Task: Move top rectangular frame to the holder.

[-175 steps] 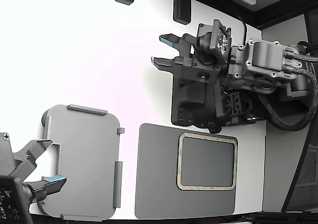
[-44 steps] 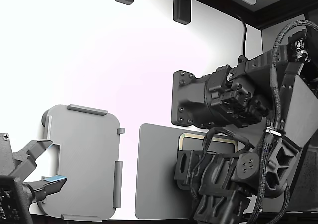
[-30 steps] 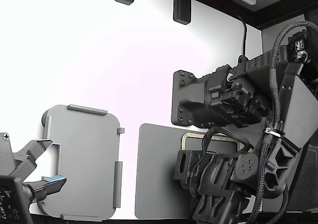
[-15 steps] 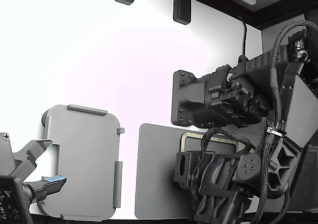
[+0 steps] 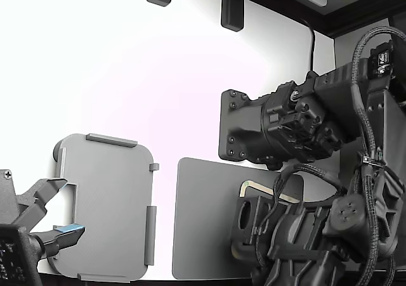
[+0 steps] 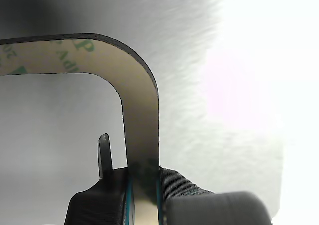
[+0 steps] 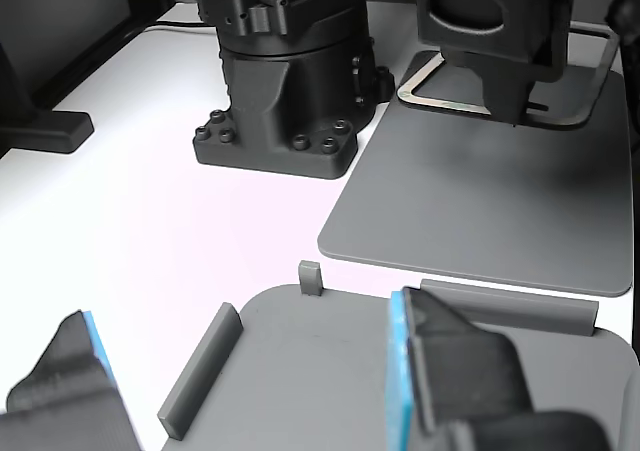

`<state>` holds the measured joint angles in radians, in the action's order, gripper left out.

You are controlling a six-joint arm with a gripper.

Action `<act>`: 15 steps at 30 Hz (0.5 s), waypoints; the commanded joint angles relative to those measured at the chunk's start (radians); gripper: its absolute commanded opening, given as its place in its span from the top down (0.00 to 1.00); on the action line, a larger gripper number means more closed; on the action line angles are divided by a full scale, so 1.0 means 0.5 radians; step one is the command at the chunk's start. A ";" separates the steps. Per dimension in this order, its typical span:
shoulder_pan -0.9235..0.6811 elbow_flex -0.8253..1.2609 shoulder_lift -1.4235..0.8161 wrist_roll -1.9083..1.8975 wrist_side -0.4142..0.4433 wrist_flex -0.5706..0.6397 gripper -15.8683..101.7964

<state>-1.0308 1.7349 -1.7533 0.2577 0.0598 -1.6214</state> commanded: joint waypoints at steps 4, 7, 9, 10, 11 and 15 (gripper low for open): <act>0.141 -0.187 -0.028 -0.337 0.126 0.015 0.97; 0.196 -0.261 -0.031 -0.580 0.227 0.015 0.97; 0.252 -0.307 -0.037 -0.724 0.264 0.009 0.97; 0.288 -0.322 -0.043 -0.782 0.264 0.009 0.97; 0.322 -0.347 -0.043 -0.825 0.264 0.009 0.97; 0.463 -0.436 -0.034 -1.058 0.276 0.009 0.97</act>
<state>-0.8391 1.5616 -1.7487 -0.2102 0.1933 -1.6168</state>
